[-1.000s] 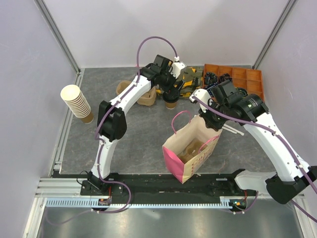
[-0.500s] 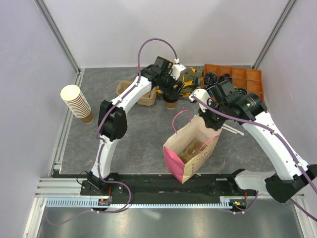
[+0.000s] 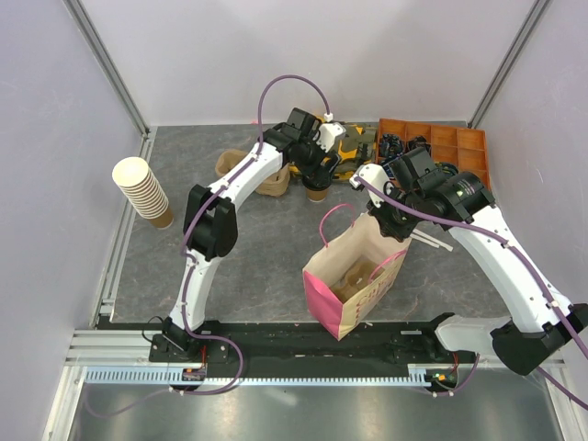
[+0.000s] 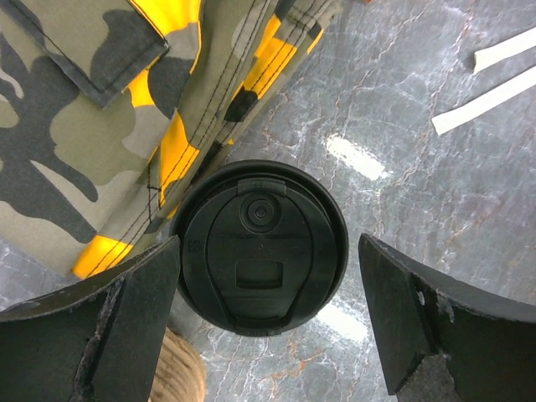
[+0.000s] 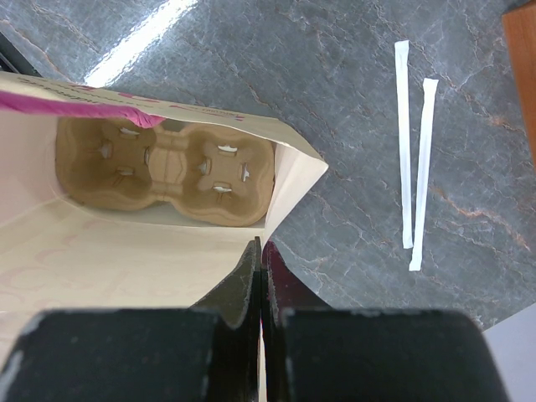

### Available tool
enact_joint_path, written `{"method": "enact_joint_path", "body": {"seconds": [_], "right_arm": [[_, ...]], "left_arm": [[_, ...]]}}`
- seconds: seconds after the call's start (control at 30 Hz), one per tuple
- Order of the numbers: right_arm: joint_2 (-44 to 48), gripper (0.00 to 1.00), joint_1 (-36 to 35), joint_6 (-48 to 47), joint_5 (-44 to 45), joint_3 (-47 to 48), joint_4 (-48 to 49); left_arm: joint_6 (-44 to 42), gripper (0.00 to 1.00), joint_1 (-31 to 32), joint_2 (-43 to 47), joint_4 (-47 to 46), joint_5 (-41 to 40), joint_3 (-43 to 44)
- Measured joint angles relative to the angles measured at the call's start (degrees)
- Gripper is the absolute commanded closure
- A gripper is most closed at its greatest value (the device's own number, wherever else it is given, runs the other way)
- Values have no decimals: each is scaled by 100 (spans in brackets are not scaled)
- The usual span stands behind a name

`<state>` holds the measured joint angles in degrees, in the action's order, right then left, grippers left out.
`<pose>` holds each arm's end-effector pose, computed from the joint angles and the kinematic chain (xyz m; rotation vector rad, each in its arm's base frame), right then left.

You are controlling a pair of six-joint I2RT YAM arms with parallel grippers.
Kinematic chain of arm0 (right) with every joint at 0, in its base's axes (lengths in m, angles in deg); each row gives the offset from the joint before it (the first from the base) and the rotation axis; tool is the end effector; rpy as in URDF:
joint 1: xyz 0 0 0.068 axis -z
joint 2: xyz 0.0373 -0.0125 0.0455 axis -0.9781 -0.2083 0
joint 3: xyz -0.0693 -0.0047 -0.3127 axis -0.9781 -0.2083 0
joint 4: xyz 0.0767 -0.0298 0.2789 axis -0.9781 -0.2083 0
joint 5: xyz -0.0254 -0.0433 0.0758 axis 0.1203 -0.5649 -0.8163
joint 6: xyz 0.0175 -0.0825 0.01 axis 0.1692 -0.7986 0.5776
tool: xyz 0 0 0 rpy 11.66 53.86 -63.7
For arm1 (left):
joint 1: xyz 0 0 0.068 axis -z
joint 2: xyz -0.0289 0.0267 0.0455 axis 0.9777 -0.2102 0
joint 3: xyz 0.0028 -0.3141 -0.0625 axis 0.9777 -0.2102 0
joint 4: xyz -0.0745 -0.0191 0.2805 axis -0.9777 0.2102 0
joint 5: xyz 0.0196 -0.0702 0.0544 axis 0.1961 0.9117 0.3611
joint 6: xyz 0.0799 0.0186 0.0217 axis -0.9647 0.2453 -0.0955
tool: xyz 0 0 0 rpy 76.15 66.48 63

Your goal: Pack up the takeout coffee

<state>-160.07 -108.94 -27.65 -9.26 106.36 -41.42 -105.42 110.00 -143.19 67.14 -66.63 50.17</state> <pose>0.2067 0.1380 0.4118 -1.1641 2.3484 0.2818 0.5005 -0.3409 0.2572 1.1374 2.1495 -0.4893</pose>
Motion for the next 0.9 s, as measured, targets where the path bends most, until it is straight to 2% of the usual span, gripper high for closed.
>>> {"method": "enact_joint_path", "body": {"seconds": [0.43,0.8,0.9], "right_arm": [[-20,100,0,0,4,15,-2],[-70,100,0,-22,7,42,-4],[-74,100,0,-22,7,44,-4]], "left_arm": [[-173,19,35,-42,-37,-166,-55],[-369,22,107,-37,-343,-267,-201],[-417,28,149,-17,-428,-334,-256]]}}
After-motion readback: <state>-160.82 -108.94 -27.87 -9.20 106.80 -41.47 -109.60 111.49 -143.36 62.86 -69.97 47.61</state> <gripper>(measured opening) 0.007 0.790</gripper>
